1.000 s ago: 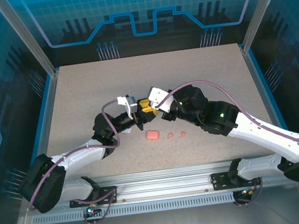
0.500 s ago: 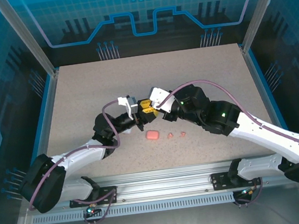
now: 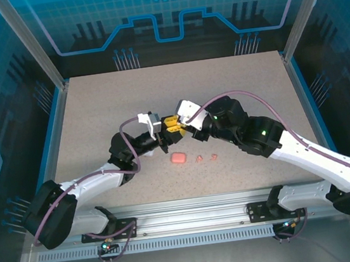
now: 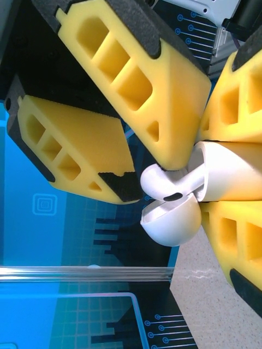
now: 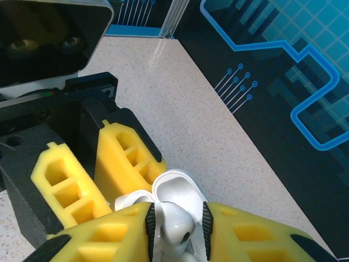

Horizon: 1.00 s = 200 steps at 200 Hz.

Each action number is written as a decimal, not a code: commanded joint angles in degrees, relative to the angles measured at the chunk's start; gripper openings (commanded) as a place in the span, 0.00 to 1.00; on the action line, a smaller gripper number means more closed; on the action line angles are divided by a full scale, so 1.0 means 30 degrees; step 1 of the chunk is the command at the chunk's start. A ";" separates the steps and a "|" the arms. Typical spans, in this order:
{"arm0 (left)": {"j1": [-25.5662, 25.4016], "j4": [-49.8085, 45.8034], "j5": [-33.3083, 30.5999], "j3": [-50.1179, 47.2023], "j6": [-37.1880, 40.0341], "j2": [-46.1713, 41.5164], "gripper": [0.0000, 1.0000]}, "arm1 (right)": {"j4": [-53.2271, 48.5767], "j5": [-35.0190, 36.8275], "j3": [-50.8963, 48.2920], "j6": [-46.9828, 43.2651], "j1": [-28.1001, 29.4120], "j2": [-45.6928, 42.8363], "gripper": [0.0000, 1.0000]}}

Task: Insert the wireless bluetooth earbuds into the charging case

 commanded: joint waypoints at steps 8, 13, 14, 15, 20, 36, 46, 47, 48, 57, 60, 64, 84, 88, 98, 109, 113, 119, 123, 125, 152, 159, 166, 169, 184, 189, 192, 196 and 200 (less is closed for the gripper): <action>-0.0095 0.1156 -0.0115 -0.0030 0.0227 -0.0132 0.00 | -0.0486 -0.1487 0.0441 0.0731 -0.0467 -0.0446 0.36; -0.0095 0.1160 -0.0106 -0.0050 0.0234 -0.0157 0.00 | -0.0456 -0.1707 0.0441 0.0832 -0.0549 -0.0500 0.36; -0.0081 0.1156 -0.0118 -0.0058 0.0220 -0.0158 0.00 | -0.0456 -0.1734 0.0441 0.0844 -0.0573 -0.0519 0.36; -0.0088 0.1169 -0.0109 -0.0061 0.0242 -0.0158 0.00 | -0.0455 -0.1777 0.0441 0.0850 -0.0585 -0.0529 0.36; -0.0074 0.1168 -0.0121 -0.0065 0.0246 -0.0144 0.00 | -0.0444 -0.1946 0.0456 0.0927 -0.0668 -0.0622 0.37; -0.0077 0.1162 -0.0101 -0.0065 0.0234 -0.0165 0.00 | -0.0397 -0.2248 0.0481 0.1118 -0.0854 -0.0769 0.39; -0.0092 0.1153 -0.0113 -0.0029 0.0252 -0.0158 0.00 | -0.0396 -0.2345 0.0554 0.1200 -0.0972 -0.0857 0.41; -0.0094 0.1153 -0.0107 -0.0032 0.0273 -0.0158 0.00 | -0.0396 -0.2346 0.0571 0.1218 -0.0975 -0.0859 0.41; -0.0095 0.1153 -0.0104 -0.0034 0.0268 -0.0158 0.00 | -0.0397 -0.2332 0.0579 0.1228 -0.0991 -0.0875 0.41; -0.0093 0.1186 -0.0103 -0.0034 0.0287 -0.0159 0.00 | -0.0395 -0.2458 0.0656 0.1390 -0.1088 -0.0922 0.42; -0.0096 0.1197 -0.0123 -0.0061 0.0289 -0.0158 0.00 | -0.0422 -0.2503 0.0695 0.1458 -0.1138 -0.0934 0.42; -0.0087 0.1185 -0.0122 -0.0039 0.0291 -0.0158 0.00 | -0.0440 -0.2558 0.0796 0.1514 -0.1209 -0.0948 0.43; -0.0096 0.1194 -0.0105 -0.0065 0.0300 -0.0144 0.00 | -0.0629 -0.2773 0.1295 0.2087 -0.1478 -0.1063 0.46; -0.0092 0.1186 -0.0103 -0.0080 0.0321 -0.0157 0.00 | -0.0658 -0.2846 0.1386 0.2226 -0.1558 -0.1108 0.47; -0.0091 0.1183 -0.0129 -0.0088 0.0330 -0.0156 0.00 | -0.0670 -0.3041 0.1581 0.2620 -0.1805 -0.1261 0.50; -0.0074 0.1192 -0.0132 -0.0094 0.0344 -0.0151 0.00 | -0.0670 -0.3596 0.1682 0.3078 -0.2175 -0.1485 0.54; -0.0095 0.1199 -0.0134 -0.0094 0.0336 -0.0150 0.00 | -0.0690 -0.3754 0.1713 0.3268 -0.2323 -0.1579 0.55; -0.0074 0.1183 -0.0130 -0.0109 0.0350 -0.0162 0.00 | -0.0689 -0.3986 0.1703 0.3589 -0.2603 -0.1714 0.57; -0.0087 0.1186 -0.0130 -0.0095 0.0335 -0.0169 0.00 | -0.0744 -0.4211 0.1694 0.3821 -0.2811 -0.1779 0.58; -0.0094 0.1183 -0.0138 -0.0095 0.0325 -0.0168 0.00 | -0.0754 -0.4358 0.1685 0.3956 -0.2915 -0.1815 0.59; -0.0078 0.1236 -0.0133 -0.0153 0.0294 -0.0246 0.00 | -0.1010 -0.6410 0.1389 0.5232 -0.4272 -0.2004 0.59; -0.0093 0.1223 -0.0141 -0.0153 0.0306 -0.0273 0.00 | -0.1164 -0.6613 0.1399 0.5419 -0.4424 -0.1925 0.56; -0.0076 0.1221 -0.0111 -0.0160 0.0310 -0.0275 0.00 | -0.1462 -0.6693 0.1484 0.5577 -0.4531 -0.1803 0.53; -0.0086 0.1231 -0.0110 -0.0139 0.0306 -0.0261 0.00 | -0.1610 -0.6684 0.1524 0.5676 -0.4549 -0.1718 0.52; -0.0077 0.1238 -0.0116 -0.0153 0.0293 -0.0318 0.00 | -0.2282 -0.6159 0.1968 0.5946 -0.4633 -0.1271 0.48; -0.0081 0.1225 -0.0105 -0.0161 0.0293 -0.0327 0.00 | -0.2480 -0.5854 0.2115 0.6007 -0.4626 -0.1139 0.47; -0.0094 0.1239 -0.0105 -0.0176 0.0278 -0.0333 0.00 | -0.2598 -0.5664 0.2203 0.6001 -0.4627 -0.1061 0.47; -0.0096 0.1240 -0.0127 -0.0182 0.0292 -0.0334 0.00 | -0.2735 -0.5357 0.2318 0.6039 -0.4630 -0.0936 0.47; -0.0089 0.1230 -0.0123 -0.0182 0.0289 -0.0334 0.00 | -0.2888 -0.5043 0.2435 0.6047 -0.4646 -0.0825 0.47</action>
